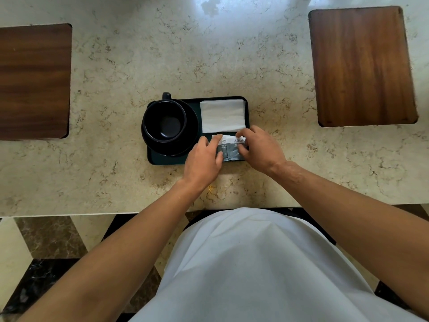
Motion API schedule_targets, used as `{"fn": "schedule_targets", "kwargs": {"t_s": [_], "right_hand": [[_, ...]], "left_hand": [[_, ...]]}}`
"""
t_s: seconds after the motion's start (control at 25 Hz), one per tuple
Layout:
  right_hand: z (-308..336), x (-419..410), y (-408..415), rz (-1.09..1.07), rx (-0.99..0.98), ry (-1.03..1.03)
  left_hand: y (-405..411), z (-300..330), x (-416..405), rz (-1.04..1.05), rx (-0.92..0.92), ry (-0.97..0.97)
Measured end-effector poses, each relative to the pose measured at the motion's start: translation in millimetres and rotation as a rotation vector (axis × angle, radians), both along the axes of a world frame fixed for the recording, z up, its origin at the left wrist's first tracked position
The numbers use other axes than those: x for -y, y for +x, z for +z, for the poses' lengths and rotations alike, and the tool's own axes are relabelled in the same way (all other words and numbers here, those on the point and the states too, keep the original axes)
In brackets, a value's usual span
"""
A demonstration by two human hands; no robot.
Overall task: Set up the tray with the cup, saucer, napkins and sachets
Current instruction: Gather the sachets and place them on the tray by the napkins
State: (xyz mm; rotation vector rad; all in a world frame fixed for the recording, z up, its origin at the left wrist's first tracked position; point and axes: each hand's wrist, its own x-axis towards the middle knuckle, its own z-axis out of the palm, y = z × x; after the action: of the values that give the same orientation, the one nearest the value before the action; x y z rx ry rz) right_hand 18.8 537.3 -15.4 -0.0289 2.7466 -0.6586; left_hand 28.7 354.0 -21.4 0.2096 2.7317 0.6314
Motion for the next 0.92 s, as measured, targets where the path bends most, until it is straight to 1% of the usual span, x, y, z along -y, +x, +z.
{"fn": "schedule_targets", "kwargs": {"t_s": [0.24,0.4,0.56,0.8,0.92], "right_hand": [[5,2,-2,-0.006,0.012,-0.008],[13,7,-3,-0.016,-0.061,0.027],[22,14,1,-0.01,-0.116,0.066],[23,20,20,0.012,-0.037,0.077],[21,20,28,0.033,-0.007,0.081]], "left_hand": [[0,2,1,0.039,0.005,0.047],[3,3,5,0.048,-0.035,0.089],[7,2,13,0.019,-0.102,0.079],[18,0,27,-0.064,-0.22,0.035],[21,1,33,-0.044,-0.251,-0.014]]}}
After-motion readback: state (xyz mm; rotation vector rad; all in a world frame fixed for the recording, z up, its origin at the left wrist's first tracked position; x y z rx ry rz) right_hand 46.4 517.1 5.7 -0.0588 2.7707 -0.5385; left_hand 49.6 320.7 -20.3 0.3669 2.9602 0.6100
